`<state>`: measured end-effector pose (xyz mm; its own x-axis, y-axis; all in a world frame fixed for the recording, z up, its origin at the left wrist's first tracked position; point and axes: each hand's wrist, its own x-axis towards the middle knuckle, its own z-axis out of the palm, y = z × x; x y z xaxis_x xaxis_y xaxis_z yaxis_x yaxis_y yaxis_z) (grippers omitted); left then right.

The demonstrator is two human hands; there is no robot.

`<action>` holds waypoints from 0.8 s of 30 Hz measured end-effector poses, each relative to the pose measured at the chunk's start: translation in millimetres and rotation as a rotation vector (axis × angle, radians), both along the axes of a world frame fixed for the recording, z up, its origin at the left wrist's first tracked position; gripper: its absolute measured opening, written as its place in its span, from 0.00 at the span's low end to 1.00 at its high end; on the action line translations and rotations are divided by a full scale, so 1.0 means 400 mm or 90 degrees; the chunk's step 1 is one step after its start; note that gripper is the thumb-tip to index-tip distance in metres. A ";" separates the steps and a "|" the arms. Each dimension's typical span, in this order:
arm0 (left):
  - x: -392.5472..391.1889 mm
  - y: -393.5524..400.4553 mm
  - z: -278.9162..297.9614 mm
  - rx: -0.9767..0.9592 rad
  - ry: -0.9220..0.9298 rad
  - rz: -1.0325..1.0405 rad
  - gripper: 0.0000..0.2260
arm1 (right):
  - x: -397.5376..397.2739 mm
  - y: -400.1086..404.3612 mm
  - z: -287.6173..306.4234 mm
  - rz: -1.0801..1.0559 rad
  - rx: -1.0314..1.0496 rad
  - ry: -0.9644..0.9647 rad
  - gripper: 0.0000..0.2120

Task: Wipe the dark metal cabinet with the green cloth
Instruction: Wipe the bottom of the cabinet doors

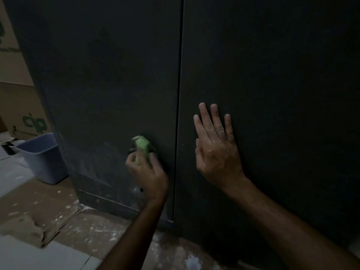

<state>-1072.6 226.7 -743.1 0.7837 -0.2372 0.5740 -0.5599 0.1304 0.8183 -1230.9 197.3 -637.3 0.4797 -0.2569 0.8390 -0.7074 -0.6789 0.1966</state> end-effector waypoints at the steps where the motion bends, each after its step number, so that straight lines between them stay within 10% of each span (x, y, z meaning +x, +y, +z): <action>1: -0.042 0.002 -0.006 0.008 -0.089 -0.050 0.22 | 0.002 0.001 -0.001 0.002 0.004 -0.003 0.33; 7: -0.076 0.114 -0.233 0.177 -0.529 -0.223 0.23 | -0.003 0.001 0.001 0.013 0.001 0.000 0.33; 12: 0.012 0.053 -0.040 0.061 -0.251 -0.022 0.24 | -0.029 -0.011 0.004 0.049 -0.006 0.017 0.31; 15: 0.019 -0.002 0.089 0.003 -0.282 -0.028 0.26 | -0.026 -0.013 0.002 0.068 -0.007 0.001 0.29; 20: 0.012 0.103 -0.178 0.182 -0.549 -0.159 0.19 | -0.004 -0.004 -0.010 0.054 0.007 -0.033 0.30; 24: 0.074 0.167 -0.340 0.288 -0.359 -0.165 0.22 | 0.016 0.018 -0.087 0.053 0.008 0.062 0.30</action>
<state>-1042.9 293.4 -879.3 0.2882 -0.6809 0.6733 -0.9056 0.0348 0.4228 -1224.7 204.5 -672.2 0.5784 -0.2226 0.7848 -0.6267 -0.7371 0.2528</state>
